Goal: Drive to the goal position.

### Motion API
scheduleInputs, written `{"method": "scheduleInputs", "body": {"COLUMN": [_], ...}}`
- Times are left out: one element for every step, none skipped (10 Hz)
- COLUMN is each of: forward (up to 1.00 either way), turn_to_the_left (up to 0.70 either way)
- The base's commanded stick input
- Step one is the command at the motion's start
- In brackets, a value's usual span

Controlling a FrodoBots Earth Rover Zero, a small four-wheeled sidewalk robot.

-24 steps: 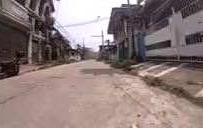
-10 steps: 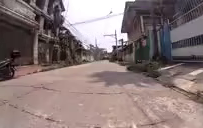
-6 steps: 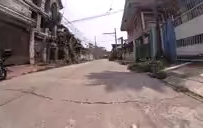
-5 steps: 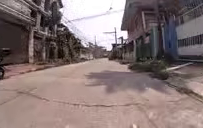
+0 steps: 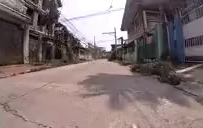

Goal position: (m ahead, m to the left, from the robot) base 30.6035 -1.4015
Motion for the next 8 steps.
{"method": "scheduleInputs", "body": {"forward": [1.00,1.00,1.00,1.00,1.00,1.00,1.00,1.00], "turn_to_the_left": [0.01,0.01,0.01,0.01,0.01,0.01,0.01,0.01]}}
